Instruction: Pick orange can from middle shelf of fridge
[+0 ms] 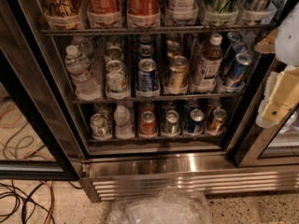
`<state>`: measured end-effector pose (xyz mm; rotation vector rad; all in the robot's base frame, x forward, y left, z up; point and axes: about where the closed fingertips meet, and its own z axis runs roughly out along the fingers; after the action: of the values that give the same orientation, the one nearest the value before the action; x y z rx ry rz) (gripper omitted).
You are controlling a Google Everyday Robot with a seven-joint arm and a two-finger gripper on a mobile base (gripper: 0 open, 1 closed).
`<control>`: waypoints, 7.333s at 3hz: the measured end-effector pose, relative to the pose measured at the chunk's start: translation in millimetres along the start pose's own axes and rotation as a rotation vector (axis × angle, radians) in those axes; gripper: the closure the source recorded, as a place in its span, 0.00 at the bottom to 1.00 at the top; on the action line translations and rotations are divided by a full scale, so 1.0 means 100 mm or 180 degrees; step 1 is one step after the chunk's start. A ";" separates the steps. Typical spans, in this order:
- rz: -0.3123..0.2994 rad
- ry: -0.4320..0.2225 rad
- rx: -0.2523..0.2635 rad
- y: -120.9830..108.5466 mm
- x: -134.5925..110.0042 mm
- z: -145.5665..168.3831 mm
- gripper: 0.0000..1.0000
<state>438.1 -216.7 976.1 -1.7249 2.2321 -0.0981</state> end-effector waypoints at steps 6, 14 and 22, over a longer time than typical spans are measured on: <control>0.2233 -0.1637 -0.0005 0.22 -0.97 0.67 0.00; 0.3329 -0.2201 0.0568 0.29 -1.49 1.51 0.00; 0.3274 -0.3304 0.2123 -0.35 -1.46 1.54 0.00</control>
Offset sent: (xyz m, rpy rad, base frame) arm 0.0079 0.0163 -0.0115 0.2895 -0.0236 -0.2404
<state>548.0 -66.0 869.0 -0.0625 1.6595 0.2180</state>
